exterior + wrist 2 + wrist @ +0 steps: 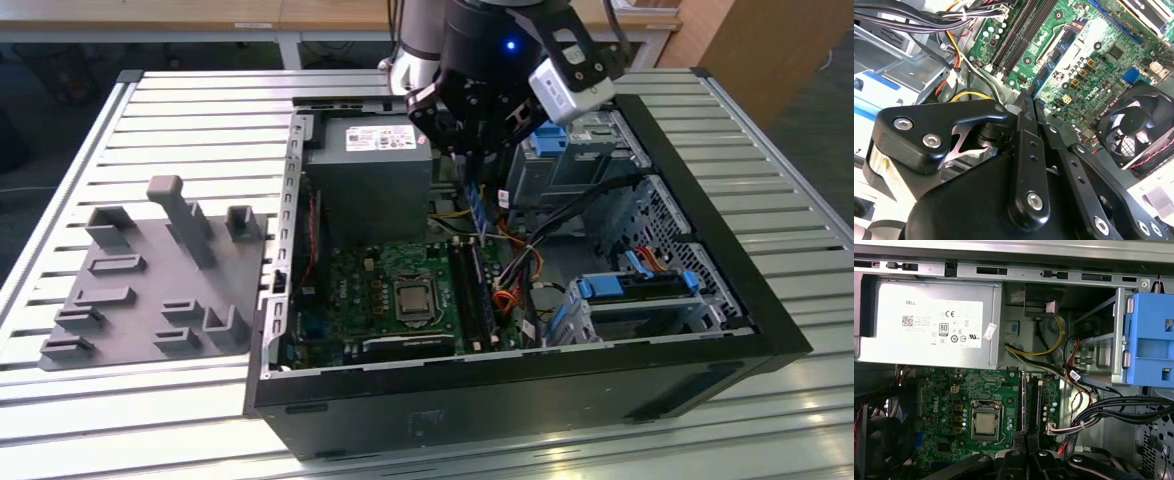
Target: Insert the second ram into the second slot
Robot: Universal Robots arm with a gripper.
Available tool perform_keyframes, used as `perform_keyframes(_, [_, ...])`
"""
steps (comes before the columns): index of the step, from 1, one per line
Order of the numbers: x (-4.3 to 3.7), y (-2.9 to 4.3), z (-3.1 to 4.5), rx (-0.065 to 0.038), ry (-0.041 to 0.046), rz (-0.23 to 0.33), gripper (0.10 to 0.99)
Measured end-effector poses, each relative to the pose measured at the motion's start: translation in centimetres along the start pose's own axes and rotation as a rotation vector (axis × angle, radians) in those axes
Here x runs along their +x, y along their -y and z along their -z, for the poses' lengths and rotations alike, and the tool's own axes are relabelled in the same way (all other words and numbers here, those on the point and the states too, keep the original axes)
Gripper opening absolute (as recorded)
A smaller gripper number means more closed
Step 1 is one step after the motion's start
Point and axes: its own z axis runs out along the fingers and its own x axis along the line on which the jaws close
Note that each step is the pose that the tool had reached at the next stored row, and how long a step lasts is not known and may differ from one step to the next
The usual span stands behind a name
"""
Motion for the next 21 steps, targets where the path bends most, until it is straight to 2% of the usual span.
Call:
perform_keyframes(12, [0.01,0.03,-0.62,0.0,0.0,-0.001,0.129])
perform_keyframes(21, [0.0,0.18,-1.64,0.0,0.0,-0.001,0.129])
